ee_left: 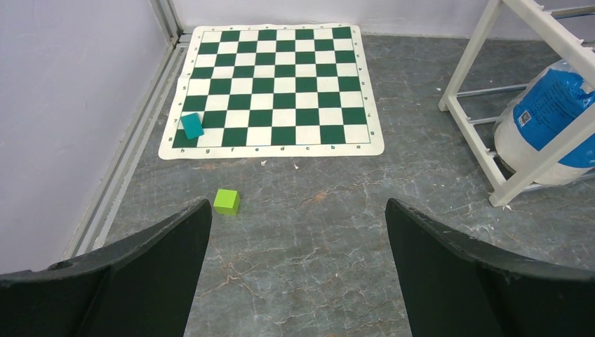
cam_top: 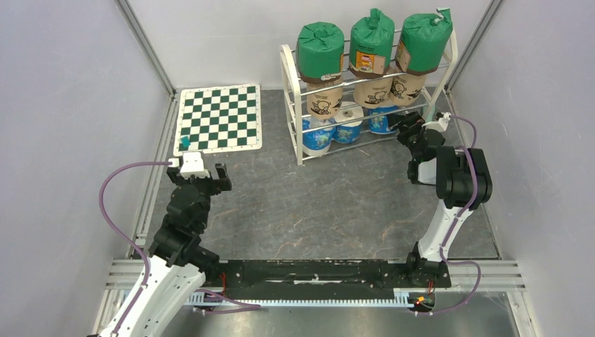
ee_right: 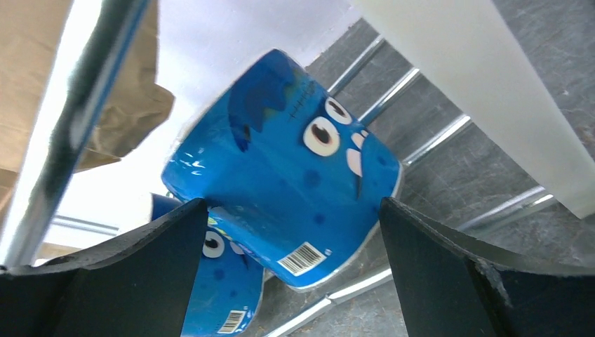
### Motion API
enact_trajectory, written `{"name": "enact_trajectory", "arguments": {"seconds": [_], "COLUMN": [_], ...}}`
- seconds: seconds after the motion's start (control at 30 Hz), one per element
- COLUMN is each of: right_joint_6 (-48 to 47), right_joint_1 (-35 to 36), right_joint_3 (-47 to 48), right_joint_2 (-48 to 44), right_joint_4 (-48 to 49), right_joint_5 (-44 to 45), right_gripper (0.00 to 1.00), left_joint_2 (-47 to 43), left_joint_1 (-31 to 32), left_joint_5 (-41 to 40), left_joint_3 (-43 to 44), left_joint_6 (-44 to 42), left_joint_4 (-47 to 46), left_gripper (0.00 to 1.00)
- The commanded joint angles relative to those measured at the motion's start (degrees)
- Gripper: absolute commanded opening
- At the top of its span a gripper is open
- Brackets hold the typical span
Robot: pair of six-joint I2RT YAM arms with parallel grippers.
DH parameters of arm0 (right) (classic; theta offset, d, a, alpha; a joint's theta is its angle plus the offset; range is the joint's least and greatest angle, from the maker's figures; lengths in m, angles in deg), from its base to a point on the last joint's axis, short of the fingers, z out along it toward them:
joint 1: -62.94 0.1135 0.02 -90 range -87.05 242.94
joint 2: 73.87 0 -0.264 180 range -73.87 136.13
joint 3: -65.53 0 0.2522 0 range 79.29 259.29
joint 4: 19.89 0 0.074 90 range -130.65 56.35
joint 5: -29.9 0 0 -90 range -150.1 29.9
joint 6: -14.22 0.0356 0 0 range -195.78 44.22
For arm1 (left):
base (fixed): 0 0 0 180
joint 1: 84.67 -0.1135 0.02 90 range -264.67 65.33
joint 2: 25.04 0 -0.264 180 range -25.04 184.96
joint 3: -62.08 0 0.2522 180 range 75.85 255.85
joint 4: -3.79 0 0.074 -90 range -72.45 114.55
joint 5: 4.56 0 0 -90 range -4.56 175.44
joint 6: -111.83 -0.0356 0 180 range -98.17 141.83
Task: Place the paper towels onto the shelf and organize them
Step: Adjust the paper towel on the shelf.
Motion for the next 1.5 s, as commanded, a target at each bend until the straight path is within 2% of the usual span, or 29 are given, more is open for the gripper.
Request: {"name": "enact_trajectory", "arguments": {"seconds": [0.0,0.23,0.47,0.73,0.87,1.17,1.47], "right_joint_6": [-0.19,-1.41,-0.11,0.41,-0.45,-0.67,-1.23], "right_joint_1": [0.19,0.15,-0.51,-1.74,-2.16,-3.08,-3.14], "right_joint_3": [-1.15,-4.05,-6.52,-5.6,-3.12,2.28,0.85], "right_joint_2": [1.17,0.32,0.25,1.33,1.85,4.94,3.12], "right_joint_4": [-2.38,-7.5,-8.61,-11.61,-17.18,-23.63,-24.36], "right_joint_5": [2.54,5.6,7.14,7.87,9.38,8.54,8.94], "right_gripper": [0.92,0.76,0.62,0.49,0.41,0.38,0.37], "left_joint_2": [0.2,0.09,-0.08,-0.27,-0.25,-0.08,-0.09], "left_joint_1": [-0.53,-0.47,-0.52,-0.51,-0.52,-0.54,-0.62], "left_joint_5": [0.54,0.67,0.67,0.58,0.58,0.6,0.66], "left_joint_3": [-0.16,-0.23,-0.22,-0.16,-0.21,-0.23,-0.09], "left_joint_6": [1.78,1.87,1.87,1.87,1.87,1.87,1.96], "left_joint_4": [-1.23,-1.24,-1.24,-1.08,-1.06,-1.06,-1.06], "left_gripper": [1.0,1.0,1.0,1.0,1.0,1.0,1.0]}}
